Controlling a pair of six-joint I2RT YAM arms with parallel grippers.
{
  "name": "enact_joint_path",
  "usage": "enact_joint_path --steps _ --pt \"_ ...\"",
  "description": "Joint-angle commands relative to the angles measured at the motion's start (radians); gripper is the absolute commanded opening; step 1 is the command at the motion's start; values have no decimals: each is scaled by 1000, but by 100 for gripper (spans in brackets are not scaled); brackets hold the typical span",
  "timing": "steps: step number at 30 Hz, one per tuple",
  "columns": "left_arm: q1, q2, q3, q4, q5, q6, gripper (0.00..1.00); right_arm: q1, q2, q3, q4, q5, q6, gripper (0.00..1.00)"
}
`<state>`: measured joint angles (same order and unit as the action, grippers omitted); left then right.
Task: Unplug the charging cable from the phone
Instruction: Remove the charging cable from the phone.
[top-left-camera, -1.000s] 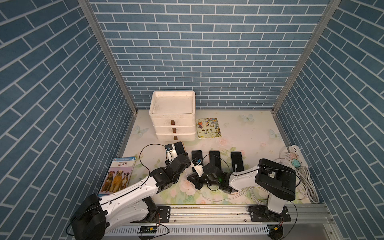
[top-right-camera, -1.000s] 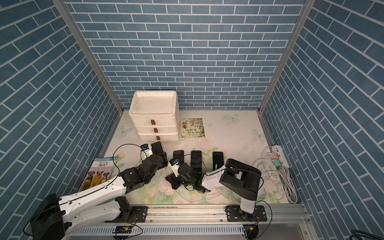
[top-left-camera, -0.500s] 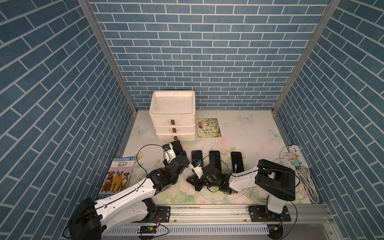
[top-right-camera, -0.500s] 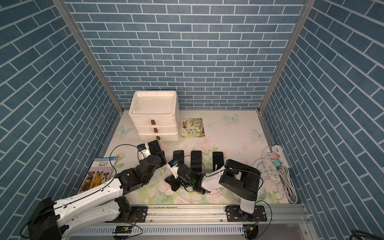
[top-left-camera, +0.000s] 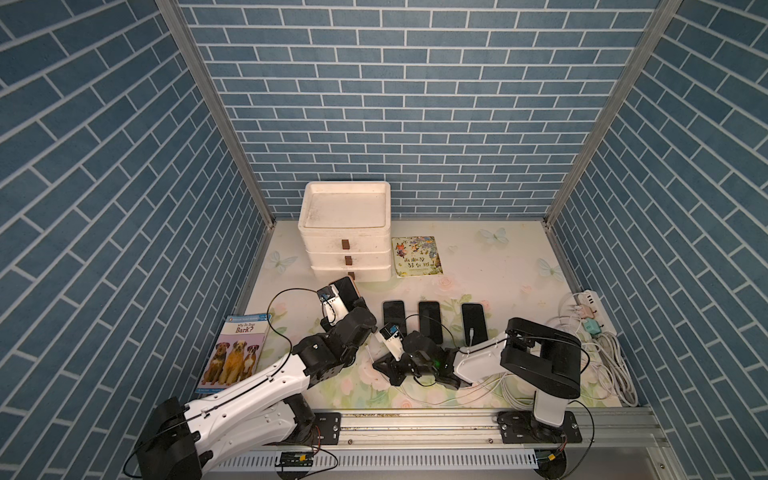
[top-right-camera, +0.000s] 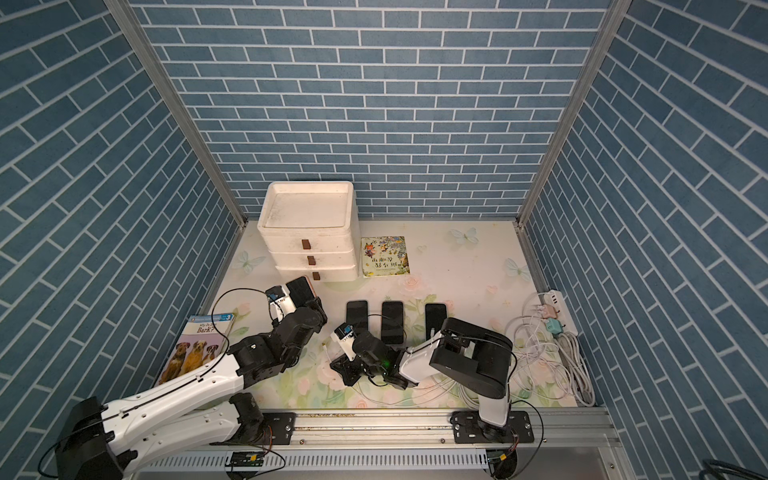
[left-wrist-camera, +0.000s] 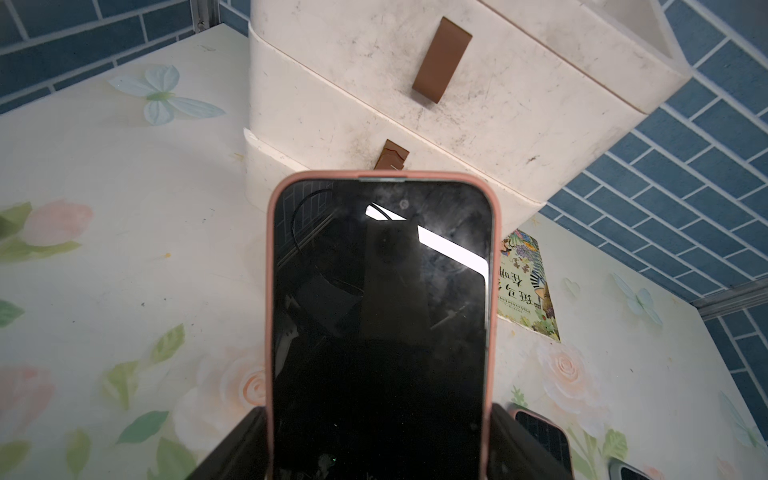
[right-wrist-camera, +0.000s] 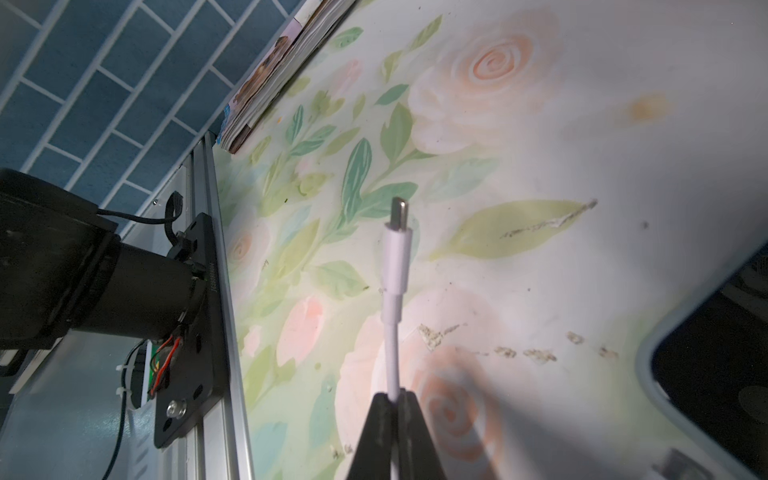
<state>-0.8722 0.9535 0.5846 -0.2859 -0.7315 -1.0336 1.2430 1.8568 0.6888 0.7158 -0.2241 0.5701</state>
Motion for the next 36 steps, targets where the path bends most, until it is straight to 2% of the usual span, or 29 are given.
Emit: enact_joint_path --steps 1,4,9,24,29,32,33,34,35,36 --pt "0 16 23 -65 -50 -44 0 8 27 35 -24 -26 -33 14" --pt "16 43 15 -63 -21 -46 0 7 45 51 -36 -42 -40 33" --pt "52 74 16 -56 37 -39 0 8 60 79 -53 -62 -50 45" --pt "128 116 14 -36 142 22 0 13 129 118 -42 -217 -59 53" --pt "131 138 14 -10 169 42 0 11 96 104 -52 -145 -64 53" --pt "132 166 14 5 189 54 0 1 -7 31 -6 -76 -61 58" --pt "131 175 14 11 195 58 0 -6 -41 13 -2 -61 -61 63" --pt "132 183 14 19 201 62 0 -11 -71 -1 -5 -49 -61 73" --pt "132 190 12 26 209 65 0 -16 -104 -15 -11 -34 -61 89" --pt "132 195 12 32 217 69 0 -23 -133 -29 -20 -20 -61 98"
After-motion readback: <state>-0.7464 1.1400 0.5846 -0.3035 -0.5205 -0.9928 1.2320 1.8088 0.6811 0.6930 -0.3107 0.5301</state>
